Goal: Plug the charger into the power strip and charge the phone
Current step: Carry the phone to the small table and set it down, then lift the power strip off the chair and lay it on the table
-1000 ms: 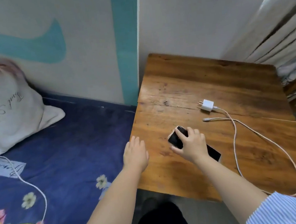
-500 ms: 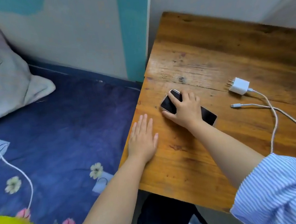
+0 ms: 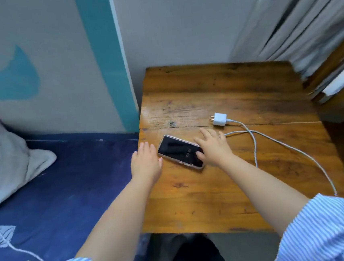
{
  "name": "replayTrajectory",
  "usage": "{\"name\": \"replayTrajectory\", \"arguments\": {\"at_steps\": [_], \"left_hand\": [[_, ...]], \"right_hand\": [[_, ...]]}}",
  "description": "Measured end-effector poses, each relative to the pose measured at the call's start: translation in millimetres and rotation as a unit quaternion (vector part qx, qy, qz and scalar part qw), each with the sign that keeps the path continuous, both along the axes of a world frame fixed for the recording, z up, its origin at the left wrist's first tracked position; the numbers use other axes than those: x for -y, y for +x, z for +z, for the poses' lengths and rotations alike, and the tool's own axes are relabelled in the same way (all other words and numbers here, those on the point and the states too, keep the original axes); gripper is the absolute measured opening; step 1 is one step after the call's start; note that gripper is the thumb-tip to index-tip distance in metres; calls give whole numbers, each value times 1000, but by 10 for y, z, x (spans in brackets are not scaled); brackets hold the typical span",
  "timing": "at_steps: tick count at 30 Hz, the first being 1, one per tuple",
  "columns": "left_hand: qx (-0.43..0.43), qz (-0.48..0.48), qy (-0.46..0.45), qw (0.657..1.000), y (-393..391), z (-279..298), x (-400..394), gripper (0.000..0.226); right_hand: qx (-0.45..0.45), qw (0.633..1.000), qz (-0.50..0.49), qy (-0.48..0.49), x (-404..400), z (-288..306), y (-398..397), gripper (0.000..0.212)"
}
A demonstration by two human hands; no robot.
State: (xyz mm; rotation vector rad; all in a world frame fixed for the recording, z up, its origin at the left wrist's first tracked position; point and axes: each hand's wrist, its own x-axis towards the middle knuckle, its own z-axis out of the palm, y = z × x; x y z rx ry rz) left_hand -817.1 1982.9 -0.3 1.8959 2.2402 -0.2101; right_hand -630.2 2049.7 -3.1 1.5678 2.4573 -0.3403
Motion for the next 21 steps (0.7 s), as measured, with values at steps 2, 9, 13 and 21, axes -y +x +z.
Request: {"name": "replayTrajectory", "arguments": {"at_steps": [2,9,13,21], "left_hand": [[-17,-46,33,998,215,351,-253,41],[8,-201,116,973,1736,1308,-647,38],[31,-274,155,949,2728,1642,-577,38],[51,-295,220,929,4383,2073,-411,43]], "right_hand": [[-13,998,-56,16,7,313,298,44],[-39,973,-192,124,212,1342,1671,38],[-41,953,-243,177,441,1734,2552,38],[-34,932,-277,230,780,2248,4179,37]]}}
